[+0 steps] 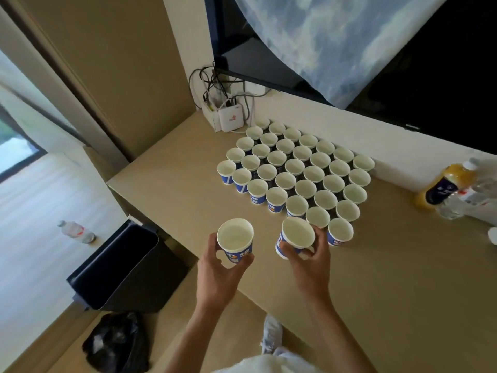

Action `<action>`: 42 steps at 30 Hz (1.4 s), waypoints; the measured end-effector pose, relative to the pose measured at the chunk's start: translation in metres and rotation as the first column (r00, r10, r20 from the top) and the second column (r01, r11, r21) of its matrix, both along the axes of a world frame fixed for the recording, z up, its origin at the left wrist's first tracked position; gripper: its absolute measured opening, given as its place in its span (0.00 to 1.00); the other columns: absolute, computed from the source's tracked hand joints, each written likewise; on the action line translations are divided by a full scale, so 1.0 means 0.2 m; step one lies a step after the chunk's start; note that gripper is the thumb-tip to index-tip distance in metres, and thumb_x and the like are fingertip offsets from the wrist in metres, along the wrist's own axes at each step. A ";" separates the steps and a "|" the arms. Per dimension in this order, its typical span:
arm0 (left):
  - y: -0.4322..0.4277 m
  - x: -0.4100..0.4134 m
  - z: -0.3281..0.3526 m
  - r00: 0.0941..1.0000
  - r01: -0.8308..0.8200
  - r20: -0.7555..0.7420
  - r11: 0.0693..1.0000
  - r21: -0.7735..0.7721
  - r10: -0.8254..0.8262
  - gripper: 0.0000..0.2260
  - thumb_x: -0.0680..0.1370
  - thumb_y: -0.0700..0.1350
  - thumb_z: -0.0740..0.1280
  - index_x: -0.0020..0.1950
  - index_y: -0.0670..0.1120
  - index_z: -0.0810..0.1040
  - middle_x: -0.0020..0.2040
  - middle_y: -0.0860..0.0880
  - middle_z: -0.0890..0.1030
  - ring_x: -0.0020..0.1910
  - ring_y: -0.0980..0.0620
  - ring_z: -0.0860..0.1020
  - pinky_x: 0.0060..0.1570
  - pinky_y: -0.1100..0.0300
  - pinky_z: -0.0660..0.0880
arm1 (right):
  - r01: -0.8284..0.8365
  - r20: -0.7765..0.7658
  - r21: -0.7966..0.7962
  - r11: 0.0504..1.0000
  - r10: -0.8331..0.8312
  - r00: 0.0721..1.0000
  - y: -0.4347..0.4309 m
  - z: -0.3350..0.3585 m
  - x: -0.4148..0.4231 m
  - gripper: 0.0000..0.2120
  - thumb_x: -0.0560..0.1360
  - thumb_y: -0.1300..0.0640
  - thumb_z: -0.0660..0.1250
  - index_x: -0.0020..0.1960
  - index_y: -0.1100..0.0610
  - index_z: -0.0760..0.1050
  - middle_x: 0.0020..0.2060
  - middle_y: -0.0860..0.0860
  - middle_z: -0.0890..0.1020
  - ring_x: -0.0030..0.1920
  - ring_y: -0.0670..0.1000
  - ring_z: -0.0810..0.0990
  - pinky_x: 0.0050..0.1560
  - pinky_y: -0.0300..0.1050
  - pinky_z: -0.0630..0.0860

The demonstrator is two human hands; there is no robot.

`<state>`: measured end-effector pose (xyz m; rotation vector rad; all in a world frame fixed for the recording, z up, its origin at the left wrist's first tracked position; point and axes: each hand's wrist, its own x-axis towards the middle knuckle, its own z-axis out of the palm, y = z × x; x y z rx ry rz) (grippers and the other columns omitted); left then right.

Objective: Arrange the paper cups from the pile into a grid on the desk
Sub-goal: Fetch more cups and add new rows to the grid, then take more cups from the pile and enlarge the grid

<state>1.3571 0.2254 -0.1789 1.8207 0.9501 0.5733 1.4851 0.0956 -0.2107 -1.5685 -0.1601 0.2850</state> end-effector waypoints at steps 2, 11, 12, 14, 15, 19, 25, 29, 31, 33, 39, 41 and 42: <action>0.13 0.04 -0.01 1.000 -0.010 -0.021 1.000 -0.006 0.010 0.25 0.68 0.47 0.80 0.60 0.57 0.74 0.51 0.69 0.78 0.53 0.65 0.76 0.42 0.66 0.72 | -0.033 -0.014 0.000 0.999 0.033 0.999 0.12 -0.02 0.03 0.34 0.60 0.48 0.79 0.65 0.48 0.73 0.59 0.45 0.81 0.59 0.50 0.81 0.60 0.56 0.80; 0.66 0.17 -0.15 0.993 -0.015 -0.121 1.000 -0.013 0.014 0.27 0.62 0.56 0.79 0.59 0.58 0.75 0.52 0.59 0.82 0.51 0.53 0.80 0.46 0.53 0.79 | -0.014 -0.042 -0.021 1.000 0.013 0.999 0.39 -0.07 0.09 0.27 0.64 0.55 0.81 0.59 0.49 0.75 0.53 0.48 0.83 0.49 0.52 0.83 0.53 0.55 0.81; 0.71 0.19 -0.18 0.990 0.008 -0.142 1.000 -0.006 -0.009 0.27 0.63 0.54 0.80 0.59 0.57 0.74 0.52 0.59 0.81 0.51 0.53 0.80 0.46 0.54 0.79 | -0.010 -0.044 -0.028 1.000 0.009 0.999 0.42 -0.07 0.09 0.27 0.64 0.54 0.81 0.60 0.49 0.75 0.53 0.48 0.83 0.48 0.52 0.83 0.53 0.53 0.82; 0.83 0.25 -0.25 0.981 0.076 -0.182 0.997 0.003 -0.074 0.27 0.65 0.47 0.82 0.59 0.56 0.74 0.51 0.58 0.81 0.50 0.52 0.80 0.45 0.55 0.78 | 0.021 -0.053 -0.052 0.998 -0.024 0.998 0.49 -0.08 0.11 0.28 0.65 0.56 0.82 0.61 0.49 0.74 0.52 0.47 0.83 0.47 0.51 0.83 0.52 0.50 0.82; 0.88 0.28 -0.28 0.976 0.094 -0.198 0.996 0.000 -0.092 0.26 0.65 0.46 0.82 0.58 0.55 0.74 0.51 0.58 0.81 0.49 0.51 0.80 0.43 0.56 0.77 | 0.037 -0.056 -0.063 0.997 -0.041 0.998 0.52 -0.08 0.12 0.28 0.66 0.58 0.82 0.61 0.49 0.74 0.52 0.47 0.83 0.47 0.50 0.83 0.52 0.48 0.81; 1.09 0.38 -0.39 0.958 0.156 -0.236 0.987 -0.043 -0.162 0.24 0.66 0.45 0.82 0.57 0.53 0.75 0.49 0.57 0.81 0.48 0.52 0.79 0.43 0.57 0.74 | 0.119 -0.074 -0.100 0.988 -0.127 0.989 0.67 -0.09 0.11 0.27 0.67 0.61 0.81 0.61 0.49 0.74 0.51 0.45 0.83 0.47 0.48 0.83 0.50 0.44 0.80; 1.35 0.52 -0.57 0.935 0.257 -0.232 0.964 -0.072 -0.267 0.26 0.65 0.43 0.82 0.59 0.50 0.76 0.50 0.53 0.81 0.48 0.51 0.79 0.42 0.58 0.75 | 0.200 -0.107 -0.174 0.964 -0.220 0.970 0.88 -0.17 0.02 0.30 0.61 0.45 0.80 0.60 0.47 0.74 0.54 0.46 0.82 0.52 0.49 0.83 0.52 0.48 0.82; 1.44 0.58 -0.70 0.931 0.281 -0.224 0.958 -0.063 -0.288 0.27 0.64 0.44 0.81 0.59 0.48 0.75 0.52 0.52 0.79 0.50 0.47 0.78 0.49 0.46 0.79 | 0.224 -0.104 -0.246 0.943 -0.256 0.961 0.95 -0.22 -0.02 0.32 0.59 0.41 0.79 0.60 0.45 0.73 0.55 0.45 0.82 0.53 0.48 0.83 0.52 0.48 0.82; 1.47 0.61 -0.75 0.929 0.293 -0.221 0.955 -0.053 -0.298 0.28 0.64 0.42 0.81 0.61 0.45 0.75 0.53 0.51 0.77 0.52 0.44 0.78 0.50 0.45 0.78 | 0.233 -0.101 -0.272 0.934 -0.268 0.958 0.97 -0.23 -0.03 0.33 0.59 0.41 0.79 0.60 0.45 0.73 0.55 0.45 0.82 0.54 0.48 0.82 0.53 0.49 0.82; 1.50 0.64 -0.79 0.923 0.310 -0.222 0.949 -0.060 -0.315 0.29 0.64 0.39 0.81 0.62 0.43 0.76 0.55 0.47 0.79 0.53 0.42 0.78 0.51 0.47 0.78 | 0.248 -0.105 -0.285 0.926 -0.288 0.952 0.99 -0.24 -0.04 0.33 0.58 0.41 0.79 0.60 0.45 0.73 0.54 0.45 0.82 0.53 0.48 0.82 0.54 0.49 0.81; 1.51 0.72 -0.85 0.909 0.337 -0.229 0.937 -0.089 -0.348 0.29 0.63 0.37 0.81 0.61 0.42 0.76 0.55 0.44 0.80 0.55 0.42 0.77 0.48 0.60 0.69 | 0.276 -0.102 -0.299 0.914 -0.318 0.943 1.00 -0.26 -0.05 0.34 0.58 0.43 0.80 0.61 0.47 0.73 0.56 0.45 0.81 0.57 0.50 0.82 0.56 0.55 0.81; 1.52 0.73 -0.87 0.911 0.331 -0.228 0.939 -0.092 -0.343 0.28 0.63 0.37 0.81 0.60 0.41 0.76 0.55 0.44 0.81 0.54 0.41 0.78 0.47 0.60 0.69 | 0.274 -0.105 -0.299 0.914 -0.317 0.943 1.01 -0.26 -0.05 0.33 0.58 0.43 0.80 0.61 0.46 0.73 0.56 0.45 0.81 0.57 0.50 0.82 0.56 0.53 0.81; 1.52 0.74 -0.87 0.913 0.330 -0.225 0.940 -0.089 -0.341 0.27 0.64 0.38 0.81 0.59 0.41 0.76 0.54 0.44 0.81 0.54 0.41 0.78 0.46 0.60 0.69 | 0.271 -0.105 -0.302 0.914 -0.314 0.943 1.02 -0.26 -0.04 0.33 0.58 0.44 0.80 0.61 0.46 0.73 0.56 0.45 0.81 0.57 0.50 0.82 0.56 0.52 0.81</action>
